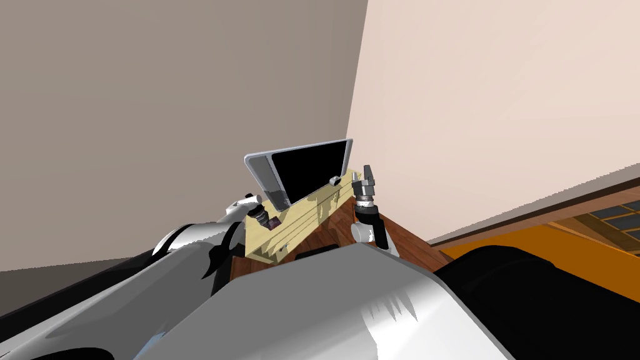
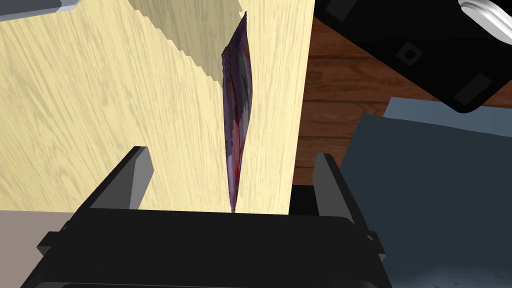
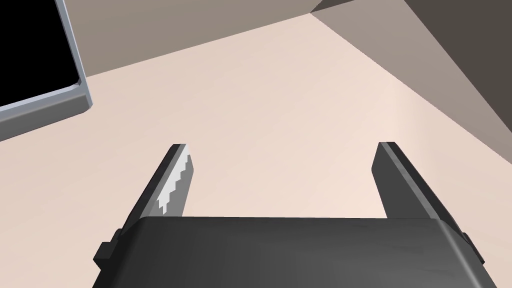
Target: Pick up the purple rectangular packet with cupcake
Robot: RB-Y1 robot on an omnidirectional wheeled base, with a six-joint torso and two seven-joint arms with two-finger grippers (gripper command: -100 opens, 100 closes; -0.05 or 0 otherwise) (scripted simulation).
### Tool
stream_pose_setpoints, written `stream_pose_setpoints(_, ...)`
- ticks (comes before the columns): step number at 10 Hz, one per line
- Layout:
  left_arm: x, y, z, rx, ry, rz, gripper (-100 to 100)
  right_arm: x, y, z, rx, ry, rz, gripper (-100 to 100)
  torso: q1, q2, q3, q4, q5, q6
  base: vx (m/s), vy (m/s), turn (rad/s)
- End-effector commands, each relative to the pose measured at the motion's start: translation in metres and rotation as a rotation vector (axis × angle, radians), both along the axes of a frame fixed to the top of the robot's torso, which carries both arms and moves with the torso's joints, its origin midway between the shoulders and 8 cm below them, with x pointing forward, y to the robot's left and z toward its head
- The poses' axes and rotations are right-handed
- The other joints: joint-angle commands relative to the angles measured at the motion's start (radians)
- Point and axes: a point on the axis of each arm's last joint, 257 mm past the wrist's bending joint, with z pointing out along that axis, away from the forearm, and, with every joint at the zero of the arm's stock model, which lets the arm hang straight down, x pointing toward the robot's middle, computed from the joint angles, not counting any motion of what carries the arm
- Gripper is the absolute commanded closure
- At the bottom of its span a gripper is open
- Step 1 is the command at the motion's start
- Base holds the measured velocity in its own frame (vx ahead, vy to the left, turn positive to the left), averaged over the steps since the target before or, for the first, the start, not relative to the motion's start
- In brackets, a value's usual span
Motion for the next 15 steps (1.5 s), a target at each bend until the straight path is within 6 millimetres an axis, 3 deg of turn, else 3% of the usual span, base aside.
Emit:
stream_pose_setpoints(1, -0.006, -0.002, -0.012, 0.0, 0.0, -0.001, -100, 0.0, 0.0, 0.0, 0.0, 0.0, 0.0, 0, 0.0, 0.0, 0.0, 0.0, 0.0, 0.0, 0.023, 0.004, 0.001)
stream_pose_setpoints(3, -0.011, -0.005, -0.025, 0.0, -0.001, -0.001, -100, 0.0, 0.0, 0.0, 0.0, 0.0, 0.0, 0, 0.001, -0.002, -0.001, -0.001, 0.0, 0.0, 0.04, 0.016, 0.0)
stream_pose_setpoints(7, -0.01, -0.005, -0.023, 0.0, -0.005, -0.003, -100, 0.0, 0.0, 0.0, 0.0, 0.0, 0.0, 0, 0.0, 0.0, 0.0, 0.0, 0.0, 0.0, 0.008, 0.002, 0.001)
stream_pose_setpoints(8, -0.01, -0.005, -0.024, 0.0, -0.005, -0.003, 100, 0.0, 0.0, 0.0, 0.0, 0.0, 0.0, 0, 0.0, 0.0, 0.0, 0.0, 0.0, 0.0, 0.0, 0.0, 0.0)
stream_pose_setpoints(12, -0.01, -0.005, -0.024, -0.001, -0.003, -0.003, 100, 0.0, 0.0, 0.0, 0.0, 0.0, 0.0, 0, 0.001, -0.002, -0.001, -0.001, 0.001, 0.0, 0.0, 0.0, 0.0)
stream_pose_setpoints(13, -0.011, -0.005, -0.024, -0.001, -0.003, -0.003, 0, 0.0, 0.0, 0.0, 0.0, 0.0, 0.0, 0, 0.001, -0.002, -0.001, -0.001, 0.001, 0.0, 0.0, 0.0, 0.0)
stream_pose_setpoints(14, -0.006, -0.002, -0.012, 0.0, 0.0, -0.001, 100, 0.0, 0.0, 0.0, 0.0, 0.0, 0.0, 0, 0.001, -0.002, -0.001, -0.001, 0.001, 0.0, -0.025, -0.006, -0.005)
stream_pose_setpoints(15, -0.003, -0.001, -0.007, 0.0, 0.0, 0.0, 100, 0.0, 0.0, 0.0, 0.0, 0.0, 0.0, 0, 0.001, -0.001, -0.001, 0.0, 0.0, 0.0, -0.034, -0.006, -0.001)
